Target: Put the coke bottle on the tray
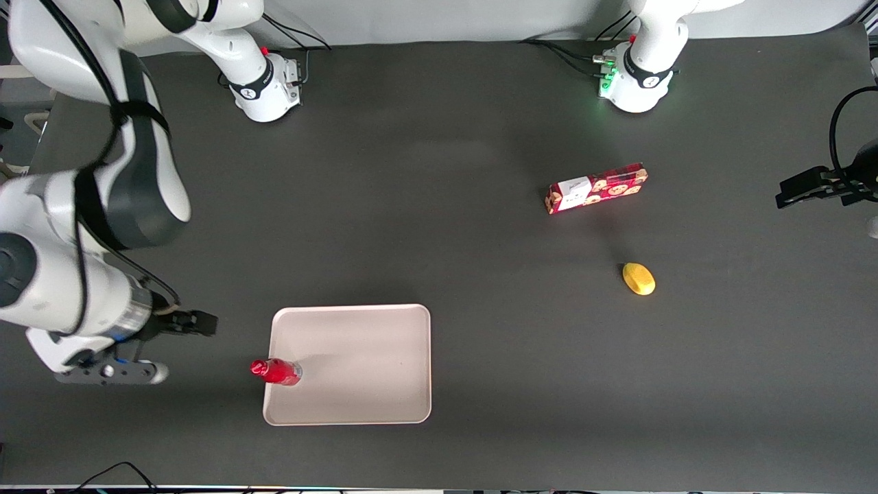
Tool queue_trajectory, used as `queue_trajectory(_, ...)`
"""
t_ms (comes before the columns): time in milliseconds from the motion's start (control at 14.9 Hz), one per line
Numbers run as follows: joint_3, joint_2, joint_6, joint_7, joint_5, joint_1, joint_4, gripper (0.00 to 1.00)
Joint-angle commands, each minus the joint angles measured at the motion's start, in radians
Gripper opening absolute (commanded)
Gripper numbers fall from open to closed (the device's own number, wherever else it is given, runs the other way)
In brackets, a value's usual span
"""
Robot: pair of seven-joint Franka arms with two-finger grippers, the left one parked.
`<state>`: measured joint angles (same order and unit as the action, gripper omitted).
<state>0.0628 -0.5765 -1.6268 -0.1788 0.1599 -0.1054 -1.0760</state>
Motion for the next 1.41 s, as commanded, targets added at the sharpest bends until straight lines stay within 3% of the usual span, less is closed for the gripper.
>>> queue_trajectory(0,-0.038,0.26,-0.03,0.088,-0.035,0.032,-0.322,1.0)
queue_trajectory(67,-0.075,0.317,-0.047,0.122,-0.078,0.033,-0.384,1.0)
queue_trajectory(336,-0.202,0.518,-0.139,0.278,-0.141,0.021,-0.64,1.0)
queue_trajectory(537,-0.215,0.541,-0.127,0.285,-0.155,0.021,-0.65,1.0)
queue_trajectory(738,-0.224,0.557,-0.119,0.272,-0.215,0.02,-0.645,1.0)
queue_trajectory(1342,-0.216,0.541,-0.123,0.228,-0.217,0.001,-0.619,1.0)
